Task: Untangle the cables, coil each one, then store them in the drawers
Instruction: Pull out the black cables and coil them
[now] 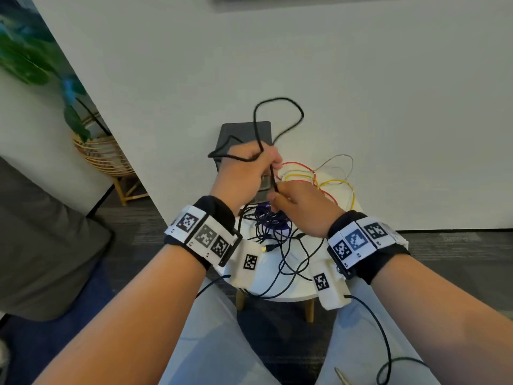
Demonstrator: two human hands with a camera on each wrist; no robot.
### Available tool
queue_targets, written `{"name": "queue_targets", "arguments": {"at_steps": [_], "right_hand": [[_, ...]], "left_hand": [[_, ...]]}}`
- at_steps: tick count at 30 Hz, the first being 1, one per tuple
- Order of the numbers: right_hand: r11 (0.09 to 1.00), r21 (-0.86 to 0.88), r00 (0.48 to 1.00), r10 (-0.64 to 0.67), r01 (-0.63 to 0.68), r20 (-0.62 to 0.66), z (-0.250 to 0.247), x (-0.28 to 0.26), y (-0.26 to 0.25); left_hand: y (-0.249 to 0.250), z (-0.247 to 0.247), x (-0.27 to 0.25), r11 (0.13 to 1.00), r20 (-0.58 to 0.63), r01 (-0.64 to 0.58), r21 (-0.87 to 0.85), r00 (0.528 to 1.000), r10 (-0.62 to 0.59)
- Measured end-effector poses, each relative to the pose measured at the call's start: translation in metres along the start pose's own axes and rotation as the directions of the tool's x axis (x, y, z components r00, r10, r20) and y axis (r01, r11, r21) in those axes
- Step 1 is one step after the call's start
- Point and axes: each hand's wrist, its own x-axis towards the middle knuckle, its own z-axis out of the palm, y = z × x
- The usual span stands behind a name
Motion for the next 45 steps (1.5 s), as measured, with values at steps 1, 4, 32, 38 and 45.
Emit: {"name": "queue_targets", "arguments": {"at_steps": [1, 4, 32, 38, 45], "right_hand": [[0.999, -0.022, 0.999, 0.032, -0.032, 0.027, 0.006, -0.003, 0.007], [0.992, -0.016, 0.988, 0.126, -0.125, 0.088, 0.027, -0.009, 0.038], [0.996, 0.089, 0.998, 0.018, -0.012, -0.066, 0.023, 0.003, 0.048], [0.986, 0.135, 0.994, 0.102, -0.095, -0.046, 0.029, -0.003, 0.062], [0.993, 0.062, 0.994, 0.102, -0.099, -0.035, 0.035, 0.010, 0.073]], "left_hand": [[0.006, -0.002, 0.003, 0.997, -0.057, 0.005, -0.079, 0.998, -0.010], [0.035, -0.015, 0.012, 0.974, -0.192, -0.046, -0.222, 0.981, 0.003], [-0.046, 0.002, -0.005, 0.844, 0.341, -0.067, 0.531, 0.930, -0.140], [-0.006, -0.021, 0.004, 0.843, 0.274, -0.106, 0.528, 0.960, -0.051], [0.050, -0.048, 0.000, 0.948, 0.085, -0.097, 0.303, 0.994, 0.075]]}}
